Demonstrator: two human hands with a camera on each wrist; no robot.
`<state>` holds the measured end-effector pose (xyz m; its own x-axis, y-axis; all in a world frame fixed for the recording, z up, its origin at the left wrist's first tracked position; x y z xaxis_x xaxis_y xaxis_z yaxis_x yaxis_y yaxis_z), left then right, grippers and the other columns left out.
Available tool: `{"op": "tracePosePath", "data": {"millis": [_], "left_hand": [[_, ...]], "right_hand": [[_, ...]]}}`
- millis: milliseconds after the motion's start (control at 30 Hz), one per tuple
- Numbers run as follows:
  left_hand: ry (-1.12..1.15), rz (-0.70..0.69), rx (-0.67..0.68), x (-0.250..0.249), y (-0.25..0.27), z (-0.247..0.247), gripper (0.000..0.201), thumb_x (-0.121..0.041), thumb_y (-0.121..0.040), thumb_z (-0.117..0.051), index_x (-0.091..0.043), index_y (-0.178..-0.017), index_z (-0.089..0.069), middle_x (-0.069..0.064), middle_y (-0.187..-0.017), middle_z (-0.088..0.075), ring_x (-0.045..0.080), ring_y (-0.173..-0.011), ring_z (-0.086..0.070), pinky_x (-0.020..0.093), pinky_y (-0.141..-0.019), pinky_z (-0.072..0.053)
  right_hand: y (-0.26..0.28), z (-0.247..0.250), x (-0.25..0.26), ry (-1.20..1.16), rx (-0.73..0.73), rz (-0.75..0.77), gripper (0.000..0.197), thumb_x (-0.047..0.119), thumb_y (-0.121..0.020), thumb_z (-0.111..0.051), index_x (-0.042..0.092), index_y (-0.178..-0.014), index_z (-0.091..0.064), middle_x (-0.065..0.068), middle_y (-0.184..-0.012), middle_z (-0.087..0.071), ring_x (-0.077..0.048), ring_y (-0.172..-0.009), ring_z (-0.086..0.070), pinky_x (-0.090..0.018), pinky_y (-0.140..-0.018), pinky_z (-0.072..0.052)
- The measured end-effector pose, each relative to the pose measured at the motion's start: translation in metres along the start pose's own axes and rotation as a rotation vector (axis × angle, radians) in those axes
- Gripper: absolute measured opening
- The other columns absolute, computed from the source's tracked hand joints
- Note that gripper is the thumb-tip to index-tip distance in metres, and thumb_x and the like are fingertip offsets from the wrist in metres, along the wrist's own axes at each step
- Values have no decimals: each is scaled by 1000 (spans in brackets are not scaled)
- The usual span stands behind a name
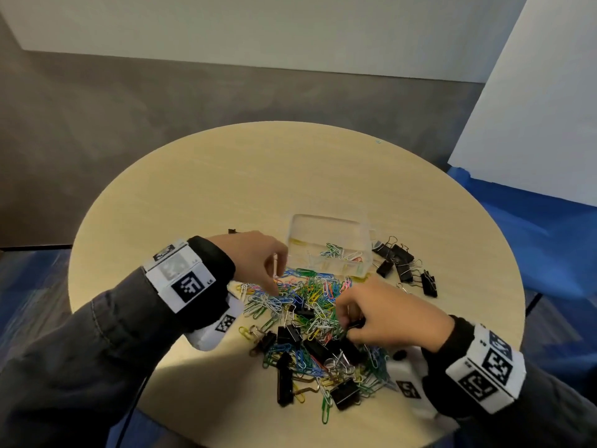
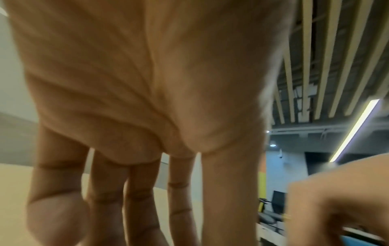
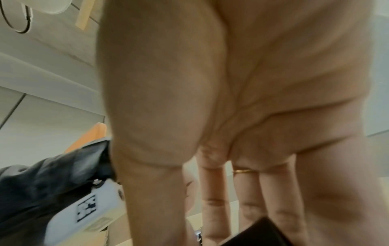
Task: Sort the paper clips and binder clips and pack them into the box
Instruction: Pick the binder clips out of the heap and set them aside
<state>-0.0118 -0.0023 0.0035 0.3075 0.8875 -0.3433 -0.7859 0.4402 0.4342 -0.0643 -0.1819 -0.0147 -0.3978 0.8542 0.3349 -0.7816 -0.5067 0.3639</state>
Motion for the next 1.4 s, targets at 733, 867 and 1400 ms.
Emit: {"op": "tracePosePath", "data": {"millis": [733, 867, 1400], "left_hand": [[-129, -165, 87, -40, -7, -39, 19, -16, -80, -70, -13, -99, -67, 4, -100, -67, 19, -86, -61, 27, -68, -49], [-60, -146, 43, -29, -6, -26, 24, -23, -78, -73, -17, -100, -65, -1, -98, -67, 15, -83, -61, 26, -69, -50], [5, 150, -236, 67, -15, 26, 23, -18, -73, -79, -17, -91, -63, -3, -88, -67, 3, -66, -56, 20, -55, -38]], "right_hand": [[6, 51, -93, 297, -301, -371, 20, 14, -79, -68, 33, -86, -65, 8, -88, -64, -15, -78, -63, -28, -63, -49], [6, 33, -34, 52, -89, -88, 18, 37, -73, -78, 34, -83, -63, 16, -78, -64, 1, -69, -60, -20, -61, -45], [1, -13, 9, 245, 54, 96, 26, 18, -79, -71, 24, -100, -58, 4, -93, -64, -14, -81, -58, -26, -62, -45]]}}
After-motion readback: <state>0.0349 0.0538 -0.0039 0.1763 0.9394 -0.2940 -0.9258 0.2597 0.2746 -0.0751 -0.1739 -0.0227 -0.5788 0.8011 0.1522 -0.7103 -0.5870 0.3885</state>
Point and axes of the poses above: each hand's wrist, its own y-axis away from the middle knuckle, its own z-axis out of the back of the hand, x = y × z, the point moved 5 cm from there along -y, towards the middle knuckle
